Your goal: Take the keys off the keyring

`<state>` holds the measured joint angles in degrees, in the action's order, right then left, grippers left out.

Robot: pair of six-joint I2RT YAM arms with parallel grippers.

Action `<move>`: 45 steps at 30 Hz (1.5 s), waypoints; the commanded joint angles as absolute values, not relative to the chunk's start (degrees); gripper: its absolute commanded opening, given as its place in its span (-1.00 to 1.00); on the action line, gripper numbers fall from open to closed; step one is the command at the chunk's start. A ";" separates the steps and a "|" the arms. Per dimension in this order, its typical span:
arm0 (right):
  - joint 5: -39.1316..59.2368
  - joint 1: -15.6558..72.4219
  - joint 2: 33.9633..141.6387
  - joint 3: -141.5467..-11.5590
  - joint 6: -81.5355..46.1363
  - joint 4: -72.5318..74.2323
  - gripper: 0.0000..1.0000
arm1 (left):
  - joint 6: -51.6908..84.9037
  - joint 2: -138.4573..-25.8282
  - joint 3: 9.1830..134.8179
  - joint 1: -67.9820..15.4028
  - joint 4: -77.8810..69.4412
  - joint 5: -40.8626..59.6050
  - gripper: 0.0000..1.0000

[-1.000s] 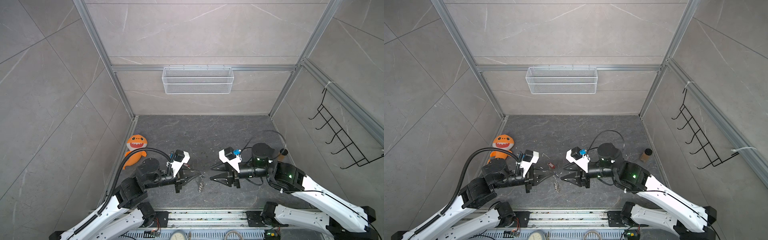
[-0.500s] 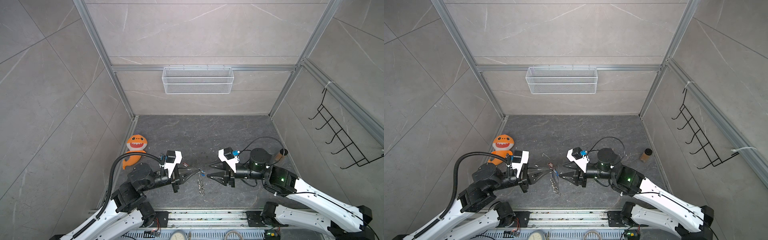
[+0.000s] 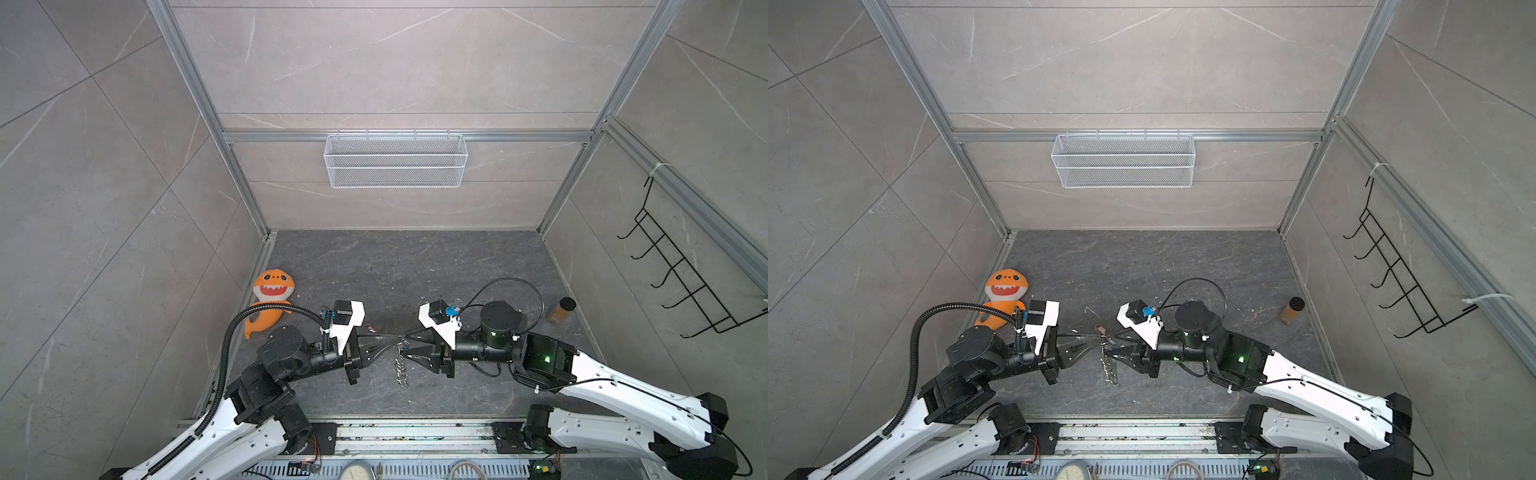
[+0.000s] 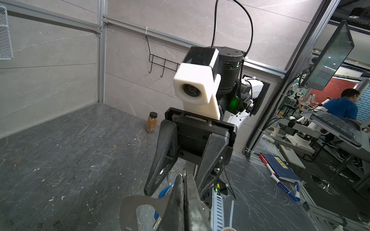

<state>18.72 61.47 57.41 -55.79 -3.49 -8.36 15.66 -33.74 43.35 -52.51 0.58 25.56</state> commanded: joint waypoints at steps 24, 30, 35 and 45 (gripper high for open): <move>13.68 63.93 56.64 -58.26 -0.98 -8.14 -1.00 | 18.71 -32.88 40.54 -52.73 -9.47 21.31 -1.00; 13.91 64.77 57.02 -58.18 -0.02 -9.44 -1.00 | 18.55 -32.30 39.81 -52.78 -11.80 20.22 -1.00; 17.92 65.12 58.75 -58.96 1.25 -10.90 -1.00 | 18.69 -33.33 39.64 -52.75 -13.28 21.42 -1.00; 22.99 65.13 60.80 -60.73 3.30 -12.72 -1.00 | 19.93 -34.96 39.00 -52.73 -15.97 24.75 -1.00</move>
<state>18.72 64.38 59.92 -58.83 1.58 -10.46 18.94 -34.76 38.70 -52.77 -9.30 24.08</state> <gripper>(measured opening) 0.058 0.052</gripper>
